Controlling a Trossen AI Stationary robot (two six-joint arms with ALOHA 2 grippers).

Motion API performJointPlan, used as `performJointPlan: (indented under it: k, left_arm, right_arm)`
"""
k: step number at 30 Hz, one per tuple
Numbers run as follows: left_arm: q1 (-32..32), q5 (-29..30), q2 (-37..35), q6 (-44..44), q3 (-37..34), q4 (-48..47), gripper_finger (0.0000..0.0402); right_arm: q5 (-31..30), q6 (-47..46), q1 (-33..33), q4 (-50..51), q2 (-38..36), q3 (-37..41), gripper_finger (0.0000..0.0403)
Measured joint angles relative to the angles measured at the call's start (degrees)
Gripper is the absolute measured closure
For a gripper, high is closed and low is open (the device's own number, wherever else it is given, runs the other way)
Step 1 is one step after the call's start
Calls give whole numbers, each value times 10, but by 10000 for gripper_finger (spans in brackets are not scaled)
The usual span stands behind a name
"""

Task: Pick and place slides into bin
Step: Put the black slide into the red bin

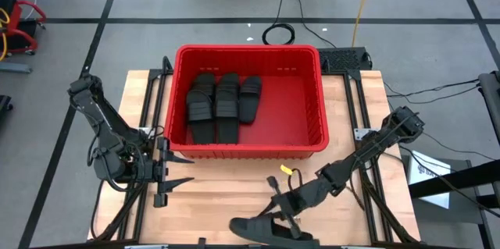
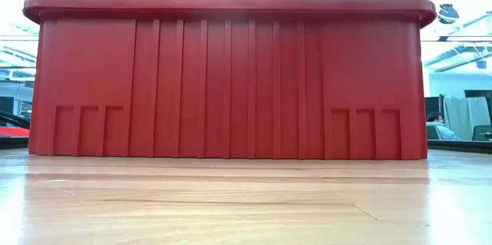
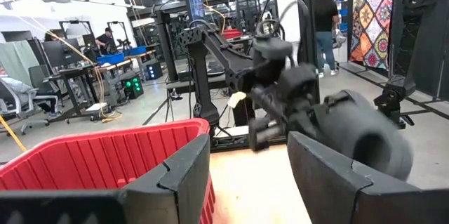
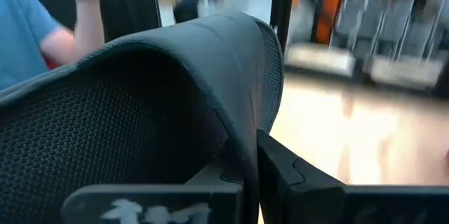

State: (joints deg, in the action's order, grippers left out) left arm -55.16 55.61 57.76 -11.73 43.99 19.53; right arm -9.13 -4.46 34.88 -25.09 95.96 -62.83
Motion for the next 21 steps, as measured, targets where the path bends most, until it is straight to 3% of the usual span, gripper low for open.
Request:
performJointPlan:
  k: [4, 11, 21]
  left_arm:
    - [0, 0, 0, 0, 0, 0, 202]
    - [0, 0, 0, 0, 0, -2, 202]
    - [0, 0, 0, 0, 0, -2, 202]
  right_arm:
    - [-42, 98, -12, -91, 0, 0, 398]
    - [-184, 289, -23, -190, 0, 0, 398]
    - [-536, 599, -27, -377, 0, 0, 399]
